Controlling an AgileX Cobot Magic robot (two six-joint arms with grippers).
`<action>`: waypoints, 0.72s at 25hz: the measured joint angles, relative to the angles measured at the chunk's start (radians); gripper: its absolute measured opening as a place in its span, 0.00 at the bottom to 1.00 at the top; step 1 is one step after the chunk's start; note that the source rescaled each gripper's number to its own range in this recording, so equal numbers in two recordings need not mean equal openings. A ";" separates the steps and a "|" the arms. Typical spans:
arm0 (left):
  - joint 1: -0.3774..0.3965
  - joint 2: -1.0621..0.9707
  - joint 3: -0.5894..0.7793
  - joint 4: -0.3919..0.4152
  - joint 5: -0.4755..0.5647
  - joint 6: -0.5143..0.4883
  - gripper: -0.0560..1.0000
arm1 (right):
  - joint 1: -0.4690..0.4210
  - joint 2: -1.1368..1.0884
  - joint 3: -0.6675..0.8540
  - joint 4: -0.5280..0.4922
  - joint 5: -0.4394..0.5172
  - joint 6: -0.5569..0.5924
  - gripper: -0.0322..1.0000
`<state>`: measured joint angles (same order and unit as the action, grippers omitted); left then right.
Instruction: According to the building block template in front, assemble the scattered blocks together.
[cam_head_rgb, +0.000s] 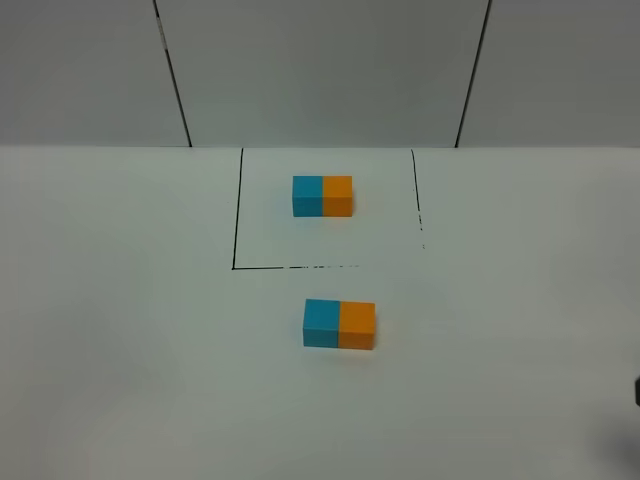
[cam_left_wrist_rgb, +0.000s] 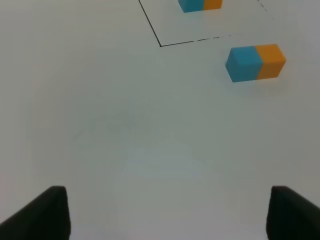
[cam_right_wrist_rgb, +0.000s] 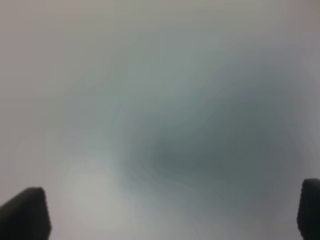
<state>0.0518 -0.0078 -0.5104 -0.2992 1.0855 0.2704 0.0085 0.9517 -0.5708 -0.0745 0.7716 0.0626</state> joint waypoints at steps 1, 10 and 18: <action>0.000 0.000 0.000 0.000 0.000 0.000 0.69 | -0.014 -0.038 0.019 0.002 0.040 0.000 1.00; 0.000 0.000 0.000 0.000 0.000 -0.001 0.69 | -0.031 -0.376 0.057 0.074 0.165 0.016 1.00; 0.000 0.000 0.000 0.000 0.000 -0.001 0.69 | -0.031 -0.593 0.073 0.105 0.267 0.019 1.00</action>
<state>0.0518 -0.0078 -0.5104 -0.2992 1.0855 0.2692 -0.0229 0.3586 -0.4973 0.0306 1.0384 0.0818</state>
